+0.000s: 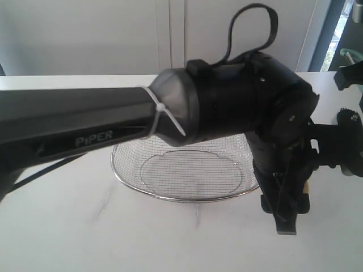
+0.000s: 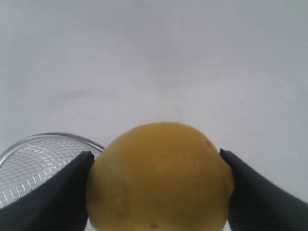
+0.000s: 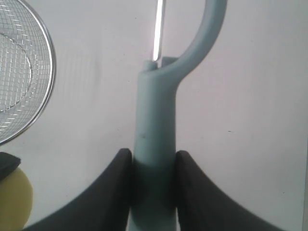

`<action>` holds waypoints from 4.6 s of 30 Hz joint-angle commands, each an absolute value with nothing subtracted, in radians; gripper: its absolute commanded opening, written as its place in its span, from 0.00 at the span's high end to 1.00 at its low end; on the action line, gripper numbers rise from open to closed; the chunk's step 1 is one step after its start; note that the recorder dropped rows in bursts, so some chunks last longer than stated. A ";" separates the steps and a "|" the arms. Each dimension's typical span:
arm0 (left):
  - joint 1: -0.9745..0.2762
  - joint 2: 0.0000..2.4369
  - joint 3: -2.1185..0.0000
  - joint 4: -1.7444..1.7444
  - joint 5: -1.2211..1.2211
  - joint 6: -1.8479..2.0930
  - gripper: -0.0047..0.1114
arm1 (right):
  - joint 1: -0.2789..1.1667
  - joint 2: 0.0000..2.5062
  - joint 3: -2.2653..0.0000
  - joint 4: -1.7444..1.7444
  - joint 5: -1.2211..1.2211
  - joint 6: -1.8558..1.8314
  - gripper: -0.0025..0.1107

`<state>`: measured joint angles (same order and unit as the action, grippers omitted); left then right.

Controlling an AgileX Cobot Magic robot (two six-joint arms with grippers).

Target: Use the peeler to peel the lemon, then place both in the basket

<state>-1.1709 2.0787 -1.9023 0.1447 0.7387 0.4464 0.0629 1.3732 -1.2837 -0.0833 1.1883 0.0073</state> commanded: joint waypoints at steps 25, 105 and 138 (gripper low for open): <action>-0.768 1.614 -1.543 -0.288 0.993 0.694 0.96 | 0.057 1.366 -1.278 -0.043 1.131 0.000 0.98; -0.630 1.256 -1.102 -0.390 0.821 0.735 0.96 | 0.089 1.495 -1.198 0.488 1.099 -0.484 0.98; -0.630 1.267 -1.096 -0.445 0.761 0.731 0.96 | 0.685 1.317 -0.776 0.543 0.324 -0.584 0.98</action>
